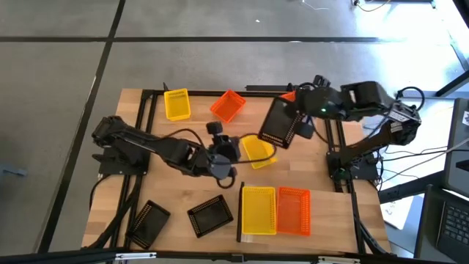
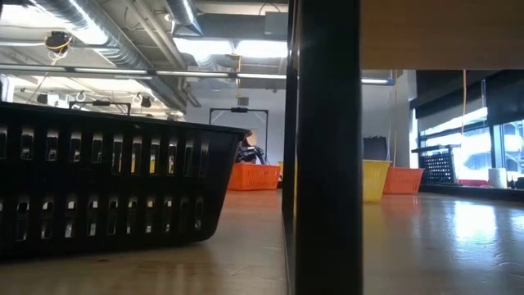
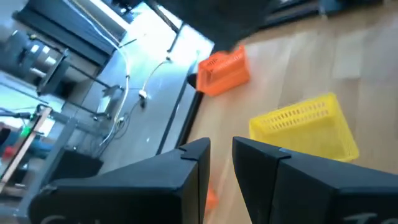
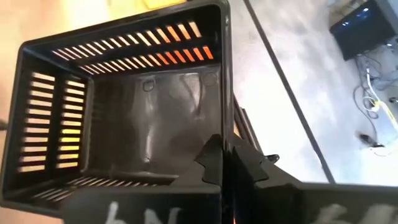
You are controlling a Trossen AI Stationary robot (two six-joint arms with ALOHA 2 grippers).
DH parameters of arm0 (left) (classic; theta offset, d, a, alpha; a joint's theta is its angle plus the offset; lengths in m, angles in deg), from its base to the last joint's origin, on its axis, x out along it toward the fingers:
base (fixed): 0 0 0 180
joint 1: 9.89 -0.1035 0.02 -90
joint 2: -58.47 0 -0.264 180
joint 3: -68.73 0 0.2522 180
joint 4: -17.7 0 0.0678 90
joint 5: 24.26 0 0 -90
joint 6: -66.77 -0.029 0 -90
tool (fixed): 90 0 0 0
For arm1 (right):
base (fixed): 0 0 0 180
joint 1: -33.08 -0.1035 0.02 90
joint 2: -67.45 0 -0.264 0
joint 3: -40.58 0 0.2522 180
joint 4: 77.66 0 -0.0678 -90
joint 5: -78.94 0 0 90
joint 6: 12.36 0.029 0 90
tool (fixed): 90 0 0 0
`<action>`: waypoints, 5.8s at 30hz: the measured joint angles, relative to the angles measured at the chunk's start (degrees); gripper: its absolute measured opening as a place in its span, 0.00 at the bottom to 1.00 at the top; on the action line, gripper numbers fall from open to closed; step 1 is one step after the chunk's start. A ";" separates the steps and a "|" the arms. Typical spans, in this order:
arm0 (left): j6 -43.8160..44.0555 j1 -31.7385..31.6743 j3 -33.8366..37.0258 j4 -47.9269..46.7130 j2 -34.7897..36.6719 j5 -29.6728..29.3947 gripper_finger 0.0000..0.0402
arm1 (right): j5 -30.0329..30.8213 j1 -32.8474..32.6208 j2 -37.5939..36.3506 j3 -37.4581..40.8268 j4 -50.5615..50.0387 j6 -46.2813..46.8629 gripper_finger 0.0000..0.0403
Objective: Stack baskets on shelf by color
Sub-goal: Put the top right black bin on the shelf
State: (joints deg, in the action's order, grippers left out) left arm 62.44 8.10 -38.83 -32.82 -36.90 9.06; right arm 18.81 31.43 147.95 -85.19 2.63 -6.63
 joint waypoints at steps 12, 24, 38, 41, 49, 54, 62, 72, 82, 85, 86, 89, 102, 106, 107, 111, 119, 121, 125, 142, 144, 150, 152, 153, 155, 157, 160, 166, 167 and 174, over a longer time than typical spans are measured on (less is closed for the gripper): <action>8.29 -2.58 -0.02 -8.75 5.94 0.00 0.16 | -0.38 -11.59 -7.62 -0.35 -4.15 10.77 0.00; 8.29 -5.94 0.09 -11.51 8.09 0.38 0.16 | -20.21 -19.16 -18.97 11.11 -4.04 26.58 0.00; 6.94 -8.29 0.09 -12.36 8.11 3.71 0.16 | -41.13 -27.87 -27.31 30.53 -4.11 41.99 0.00; 6.94 -9.41 0.09 -12.37 8.11 8.74 0.16 | -42.58 -29.30 -27.29 33.11 -3.47 42.47 0.00; 7.19 -12.52 0.09 -12.30 8.11 27.86 0.16 | -45.40 -33.67 -26.96 40.01 1.14 47.60 0.00; 7.22 -13.44 0.09 -12.16 8.11 38.32 0.16 | -43.53 -35.82 -26.97 43.00 7.11 50.02 0.00; 7.63 -13.59 0.09 -12.06 8.11 53.32 0.15 | -39.39 -38.95 -25.96 46.99 9.76 51.27 0.00; 8.75 -13.61 0.09 -12.03 8.11 53.61 0.12 | -39.08 -41.42 -23.66 47.92 10.16 53.04 0.00; 8.43 -13.61 0.09 -12.03 8.11 53.60 0.11 | -40.98 -42.18 -22.45 47.92 10.36 55.46 0.06; 8.40 -13.61 0.09 -12.03 8.11 53.60 0.11 | -41.00 -42.16 -22.41 47.92 10.36 55.46 0.07; 8.40 -13.61 0.08 -12.03 8.11 53.60 0.11 | -41.00 -42.16 -22.41 47.92 10.36 55.46 0.07; 8.36 -13.61 0.07 -12.03 8.11 53.60 0.11 | -41.07 -42.16 -22.41 47.92 10.36 55.54 0.08; 8.37 -13.60 0.00 -12.06 8.11 53.58 0.11 | -47.58 -42.16 -22.41 47.92 10.45 55.80 0.08; 8.40 -13.61 0.00 -12.06 8.11 53.58 0.11 | -46.87 -42.16 -22.41 47.92 10.45 55.09 0.08; 8.40 -13.59 0.00 -12.06 8.11 53.58 0.11 | -46.27 -42.16 -22.43 47.92 10.47 55.02 0.08; 8.45 -13.60 0.00 -12.06 8.11 53.58 0.11 | -45.43 -42.14 -22.44 47.92 10.48 55.42 0.08; 8.45 -13.59 0.00 -12.06 8.11 53.58 0.11 | -40.27 -42.16 -22.44 47.90 10.49 55.40 0.08; 8.45 -13.59 0.00 -12.06 8.11 53.58 0.11 | -39.34 -42.14 -22.44 47.90 10.49 55.48 0.08; 8.45 -13.59 0.00 -12.06 8.11 53.58 0.11 | -39.50 -42.16 -22.44 47.90 10.51 57.12 0.08; 8.29 -13.59 0.00 -12.08 8.11 53.56 0.11 | -43.05 -42.14 -22.39 47.90 12.20 55.47 0.08; 8.29 -13.59 0.00 -12.08 8.11 53.56 0.11 | -41.61 -42.15 -22.39 47.90 12.20 55.46 0.08; 8.29 -13.57 0.00 -12.10 8.11 53.56 0.12 | -36.76 -42.16 -22.38 47.90 11.82 55.46 0.08; 8.29 -13.57 0.00 -12.10 8.11 53.56 0.12 | -36.34 -42.14 -22.37 47.90 11.79 55.45 0.08; 8.29 -13.57 0.00 -12.10 8.11 53.56 0.12 | -36.35 -42.14 -22.37 47.90 11.80 55.41 0.08; 8.29 -13.57 0.01 -12.10 8.11 53.54 0.12 | -36.65 -42.16 -22.37 47.90 11.80 55.31 0.08; 8.29 -13.57 0.02 -12.10 8.11 53.28 0.12 | -38.27 -42.14 -22.37 47.90 11.80 54.07 0.08; 8.29 -13.59 0.02 -12.10 8.11 53.17 0.12 | -39.84 -42.16 -22.37 47.90 12.06 54.01 0.08; 8.29 -13.59 0.02 -12.10 8.11 53.17 0.12 | -39.08 -42.16 -22.39 47.88 12.35 52.34 0.08; 8.29 -13.59 0.02 -12.10 8.11 53.17 0.12 | -38.71 -42.16 -22.39 47.88 12.35 52.26 0.08; 8.36 -13.59 0.02 -12.10 8.11 53.17 0.12 | -38.55 -42.16 -22.39 47.53 12.15 52.24 0.08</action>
State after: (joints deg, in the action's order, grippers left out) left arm 70.80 -5.49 -38.81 -44.92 -28.79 62.23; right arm -19.74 -10.73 125.56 -37.66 14.78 45.61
